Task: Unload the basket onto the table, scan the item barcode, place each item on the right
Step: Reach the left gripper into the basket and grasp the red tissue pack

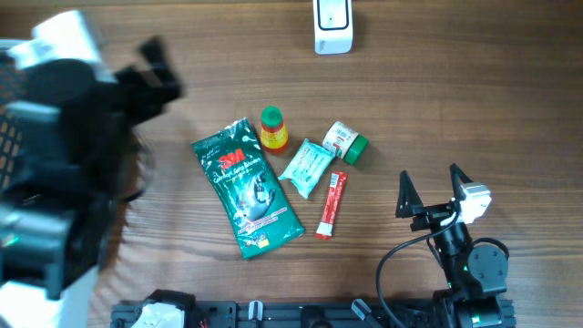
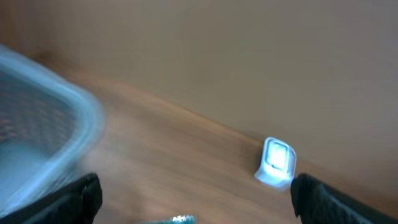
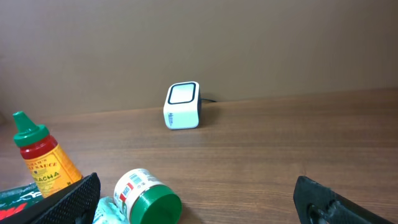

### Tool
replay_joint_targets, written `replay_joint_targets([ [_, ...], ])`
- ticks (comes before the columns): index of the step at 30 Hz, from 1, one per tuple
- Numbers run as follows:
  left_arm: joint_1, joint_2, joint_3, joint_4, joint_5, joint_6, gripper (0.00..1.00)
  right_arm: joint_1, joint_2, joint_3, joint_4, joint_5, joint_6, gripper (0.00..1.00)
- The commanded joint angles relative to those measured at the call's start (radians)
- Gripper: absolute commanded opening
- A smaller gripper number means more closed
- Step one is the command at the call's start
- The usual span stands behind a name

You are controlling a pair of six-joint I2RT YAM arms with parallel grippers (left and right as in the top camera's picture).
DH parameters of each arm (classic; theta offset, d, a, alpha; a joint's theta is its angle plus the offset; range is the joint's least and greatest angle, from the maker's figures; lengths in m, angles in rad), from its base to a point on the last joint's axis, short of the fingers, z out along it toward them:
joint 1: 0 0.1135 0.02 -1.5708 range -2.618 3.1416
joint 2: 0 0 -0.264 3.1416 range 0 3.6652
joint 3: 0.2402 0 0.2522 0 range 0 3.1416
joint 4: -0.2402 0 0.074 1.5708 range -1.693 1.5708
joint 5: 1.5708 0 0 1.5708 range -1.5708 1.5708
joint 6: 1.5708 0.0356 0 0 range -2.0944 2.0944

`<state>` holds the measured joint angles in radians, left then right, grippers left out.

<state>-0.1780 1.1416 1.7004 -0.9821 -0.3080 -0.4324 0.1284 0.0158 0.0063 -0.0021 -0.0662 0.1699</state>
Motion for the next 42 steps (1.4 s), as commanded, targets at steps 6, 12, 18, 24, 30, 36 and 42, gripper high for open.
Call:
replay_joint_targets([
  [6,0.591,0.083,-0.001,-0.226,0.296,-0.186,1.0,0.01,-0.002,-0.001,0.003,0.014,-0.012,1.0],
  [12,0.814,0.231,-0.002,-0.325,0.576,-0.179,1.0,0.01,-0.002,-0.001,0.003,0.014,-0.012,1.0],
  [18,0.845,0.401,-0.002,-0.406,0.618,-0.174,1.0,0.01,-0.002,-0.001,0.003,0.014,-0.012,1.0],
  [24,0.851,0.537,-0.002,-0.417,0.6,-0.096,1.0,0.01,-0.002,-0.001,0.003,0.014,-0.012,1.0],
  [30,0.865,0.652,-0.002,-0.406,0.57,-0.104,1.0,0.01,-0.002,-0.001,0.003,0.014,-0.012,1.0],
  [36,0.864,0.751,-0.043,-0.4,0.556,-0.165,1.0,0.01,-0.002,-0.001,0.003,0.014,-0.012,1.0],
  [42,0.864,0.803,-0.137,-0.291,0.554,-0.19,1.0,0.01,-0.002,-0.001,0.003,0.014,-0.012,1.0],
])
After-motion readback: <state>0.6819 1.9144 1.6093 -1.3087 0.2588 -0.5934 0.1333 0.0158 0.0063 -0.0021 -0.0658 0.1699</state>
